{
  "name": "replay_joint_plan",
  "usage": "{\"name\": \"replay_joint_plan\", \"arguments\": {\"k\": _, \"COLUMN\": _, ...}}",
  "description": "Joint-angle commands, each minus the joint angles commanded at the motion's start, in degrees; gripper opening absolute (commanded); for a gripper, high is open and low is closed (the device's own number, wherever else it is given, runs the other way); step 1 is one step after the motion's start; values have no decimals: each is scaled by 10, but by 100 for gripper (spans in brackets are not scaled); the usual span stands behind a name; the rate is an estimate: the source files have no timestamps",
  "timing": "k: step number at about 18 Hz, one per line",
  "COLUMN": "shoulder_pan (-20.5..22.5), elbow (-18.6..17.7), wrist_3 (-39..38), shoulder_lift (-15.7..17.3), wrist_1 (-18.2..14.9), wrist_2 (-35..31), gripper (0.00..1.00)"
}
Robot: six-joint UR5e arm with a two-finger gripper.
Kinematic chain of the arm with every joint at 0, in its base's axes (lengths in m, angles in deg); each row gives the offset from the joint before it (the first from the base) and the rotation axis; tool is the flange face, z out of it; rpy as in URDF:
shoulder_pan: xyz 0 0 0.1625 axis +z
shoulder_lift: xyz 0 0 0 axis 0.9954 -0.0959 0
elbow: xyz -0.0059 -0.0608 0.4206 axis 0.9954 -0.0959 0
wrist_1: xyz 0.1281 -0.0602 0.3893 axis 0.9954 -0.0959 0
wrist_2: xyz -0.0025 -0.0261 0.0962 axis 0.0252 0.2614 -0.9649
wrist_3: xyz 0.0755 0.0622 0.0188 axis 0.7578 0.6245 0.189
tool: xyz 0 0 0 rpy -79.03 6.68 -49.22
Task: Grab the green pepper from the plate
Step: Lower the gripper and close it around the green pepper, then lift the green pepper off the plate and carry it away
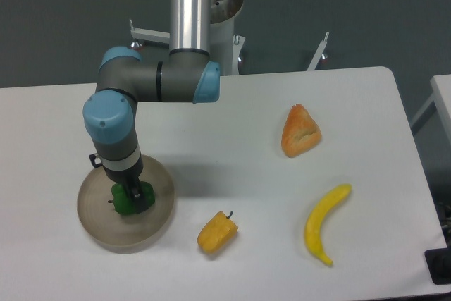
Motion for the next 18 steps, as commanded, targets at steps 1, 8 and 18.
{"name": "replay_joint_plan", "arguments": {"k": 1, "shoulder_pan": 0, "elbow": -1, "wrist_3": 1, "shoulder_lift": 0, "wrist_1": 0, "wrist_2": 0, "gripper": 100}}
{"name": "replay_joint_plan", "arguments": {"k": 8, "shoulder_pan": -1, "elbow": -9, "wrist_3": 2, "shoulder_lift": -15, "wrist_1": -1, "wrist_2": -1, "gripper": 51}}
{"name": "replay_joint_plan", "arguments": {"k": 18, "shoulder_pan": 122, "elbow": -5, "wrist_3": 4, "shoulder_lift": 116, "wrist_1": -62, "wrist_2": 33, "gripper": 25}}
